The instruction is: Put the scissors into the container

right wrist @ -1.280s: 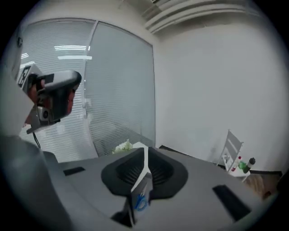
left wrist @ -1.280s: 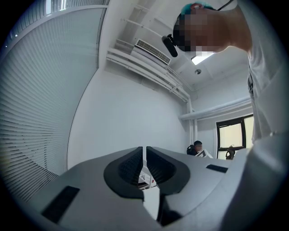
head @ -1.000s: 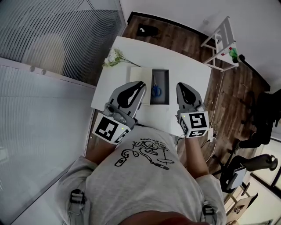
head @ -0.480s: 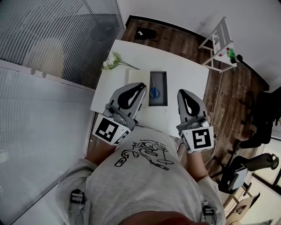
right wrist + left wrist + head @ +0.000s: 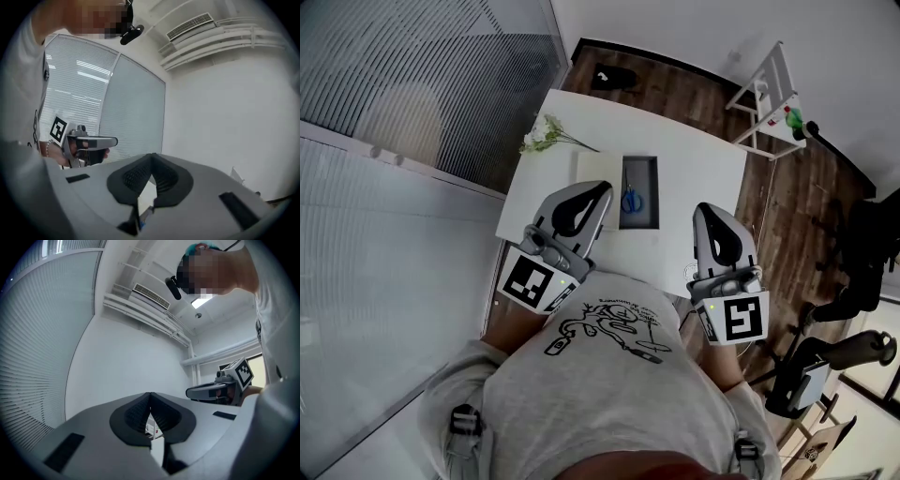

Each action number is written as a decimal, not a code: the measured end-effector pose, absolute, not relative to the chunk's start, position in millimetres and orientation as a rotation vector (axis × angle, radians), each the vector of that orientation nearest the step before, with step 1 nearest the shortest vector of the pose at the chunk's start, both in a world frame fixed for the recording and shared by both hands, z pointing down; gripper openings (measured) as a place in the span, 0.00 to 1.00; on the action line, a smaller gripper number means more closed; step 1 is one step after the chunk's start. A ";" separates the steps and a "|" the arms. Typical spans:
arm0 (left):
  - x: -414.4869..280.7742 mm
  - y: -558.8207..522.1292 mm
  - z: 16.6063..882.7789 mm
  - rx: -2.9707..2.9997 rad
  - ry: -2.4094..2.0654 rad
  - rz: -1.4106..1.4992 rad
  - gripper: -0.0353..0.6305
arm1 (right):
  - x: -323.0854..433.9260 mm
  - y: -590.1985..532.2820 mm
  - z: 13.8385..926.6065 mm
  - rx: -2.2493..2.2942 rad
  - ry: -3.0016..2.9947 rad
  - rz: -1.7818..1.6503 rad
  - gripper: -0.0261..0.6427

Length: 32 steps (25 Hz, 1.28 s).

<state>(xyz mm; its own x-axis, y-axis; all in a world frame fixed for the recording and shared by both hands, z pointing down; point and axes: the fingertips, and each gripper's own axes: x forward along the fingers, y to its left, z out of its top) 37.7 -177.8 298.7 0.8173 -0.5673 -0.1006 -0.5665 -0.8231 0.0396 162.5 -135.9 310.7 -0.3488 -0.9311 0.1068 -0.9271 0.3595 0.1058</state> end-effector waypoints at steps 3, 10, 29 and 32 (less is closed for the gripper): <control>39.3 -175.4 298.2 2.994 -0.918 -0.168 0.08 | 165.8 -130.2 309.3 1.713 -2.459 -0.041 0.05; 39.1 -170.9 295.8 2.998 -0.918 -0.165 0.09 | 169.6 -121.3 308.4 1.756 -2.444 -0.024 0.05; 39.3 -174.9 295.2 2.986 -0.945 -0.165 0.09 | 172.7 -126.1 303.4 1.769 -2.439 -0.049 0.05; 39.2 -175.5 294.8 2.987 -0.944 -0.168 0.09 | 171.9 -126.9 303.1 1.766 -2.440 -0.051 0.05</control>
